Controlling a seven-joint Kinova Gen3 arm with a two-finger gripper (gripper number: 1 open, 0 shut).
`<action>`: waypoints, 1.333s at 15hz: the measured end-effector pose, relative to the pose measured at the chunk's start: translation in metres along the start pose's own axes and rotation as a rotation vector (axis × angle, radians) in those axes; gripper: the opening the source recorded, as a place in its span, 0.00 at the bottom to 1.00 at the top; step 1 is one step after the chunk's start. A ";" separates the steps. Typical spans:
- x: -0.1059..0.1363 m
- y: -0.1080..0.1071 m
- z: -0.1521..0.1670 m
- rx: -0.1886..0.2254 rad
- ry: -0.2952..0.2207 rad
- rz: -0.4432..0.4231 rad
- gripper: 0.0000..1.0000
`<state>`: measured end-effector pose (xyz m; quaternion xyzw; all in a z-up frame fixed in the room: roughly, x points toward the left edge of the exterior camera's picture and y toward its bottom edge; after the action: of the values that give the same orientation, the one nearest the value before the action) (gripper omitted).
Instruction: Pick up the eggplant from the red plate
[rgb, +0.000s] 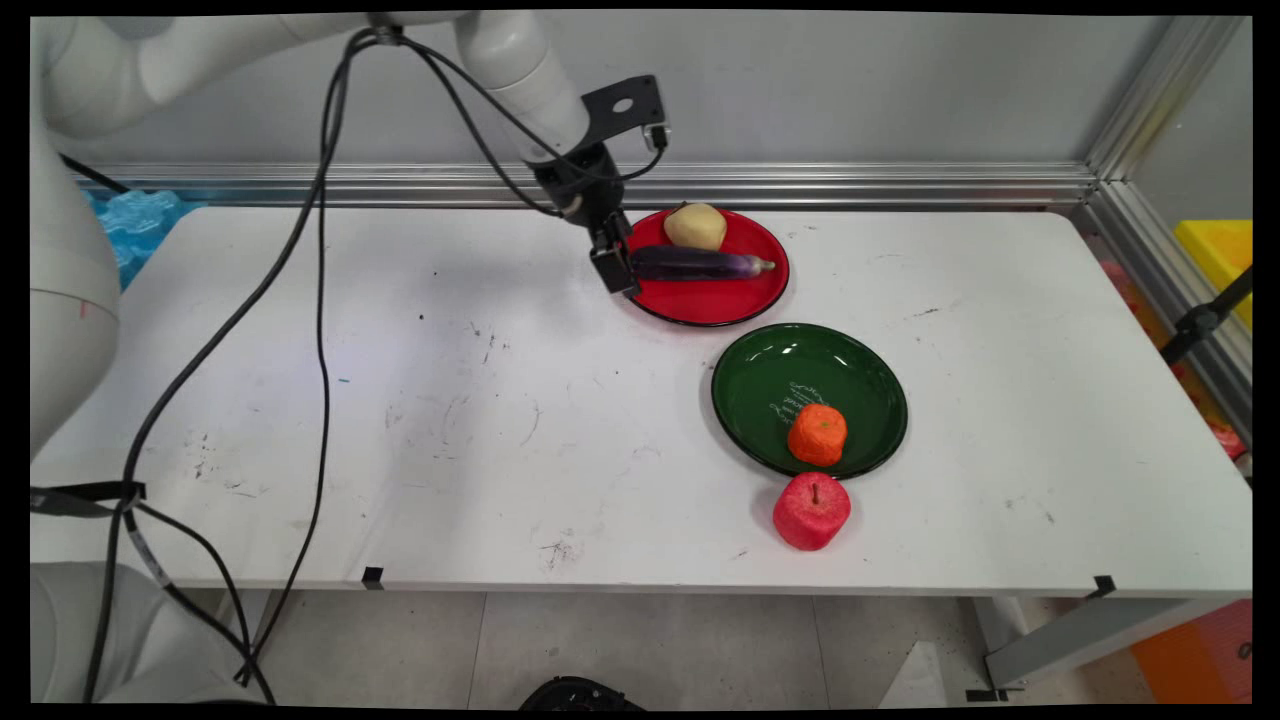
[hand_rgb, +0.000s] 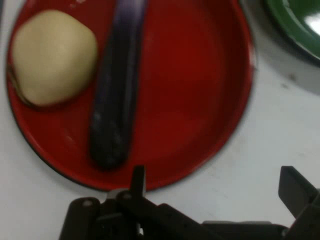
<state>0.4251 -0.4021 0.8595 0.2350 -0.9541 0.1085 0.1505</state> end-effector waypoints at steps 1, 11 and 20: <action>0.002 -0.007 0.006 0.008 0.006 0.006 1.00; 0.007 -0.052 0.066 0.068 0.048 0.035 1.00; 0.004 -0.060 0.096 0.070 0.055 0.042 1.00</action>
<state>0.4280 -0.4828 0.7798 0.2170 -0.9500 0.1514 0.1659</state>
